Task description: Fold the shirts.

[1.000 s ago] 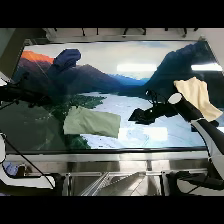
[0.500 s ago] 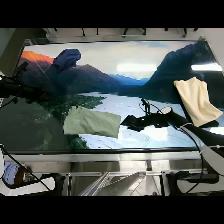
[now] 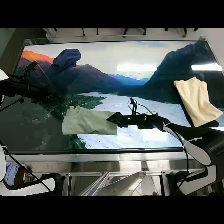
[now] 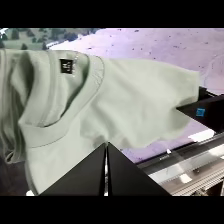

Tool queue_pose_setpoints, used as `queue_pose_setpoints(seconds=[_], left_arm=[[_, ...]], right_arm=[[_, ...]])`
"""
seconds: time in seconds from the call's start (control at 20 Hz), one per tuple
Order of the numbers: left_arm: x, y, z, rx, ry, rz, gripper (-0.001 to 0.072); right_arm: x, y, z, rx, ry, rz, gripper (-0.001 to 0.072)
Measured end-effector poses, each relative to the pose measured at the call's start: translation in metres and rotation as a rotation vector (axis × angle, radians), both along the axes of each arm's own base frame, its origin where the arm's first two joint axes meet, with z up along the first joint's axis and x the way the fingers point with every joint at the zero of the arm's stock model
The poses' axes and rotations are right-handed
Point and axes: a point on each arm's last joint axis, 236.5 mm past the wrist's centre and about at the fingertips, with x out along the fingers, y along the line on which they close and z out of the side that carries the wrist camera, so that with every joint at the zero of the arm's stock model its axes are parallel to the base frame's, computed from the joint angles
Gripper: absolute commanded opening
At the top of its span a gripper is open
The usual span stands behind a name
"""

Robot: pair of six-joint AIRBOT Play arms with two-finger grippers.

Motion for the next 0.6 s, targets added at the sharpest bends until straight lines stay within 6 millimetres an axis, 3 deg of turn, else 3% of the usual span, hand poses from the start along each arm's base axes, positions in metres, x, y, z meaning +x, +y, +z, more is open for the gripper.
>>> queue_pose_setpoints(seconds=[0.1, 0.25, 0.35, 0.6], left_arm=[[0.0, 0.0, 0.0, 0.0, 0.0, -0.001, 0.0013], [-0.003, 0.003, 0.0, -0.001, 0.01, -0.007, 0.0013], [-0.007, 0.007, 0.0, -0.003, 0.023, -0.006, 0.0013], [-0.004, 0.015, 0.005, -0.038, 0.009, 0.026, 0.0014]], right_arm=[[0.006, -0.002, 0.007, 0.015, -0.016, 0.002, 0.0032], [0.007, -0.024, 0.032, 0.052, -0.025, 0.024, 0.0032], [0.006, -0.053, 0.056, 0.045, -0.041, 0.001, 0.0032], [-0.011, -0.148, 0.125, -0.046, -0.121, -0.199, 0.0032]])
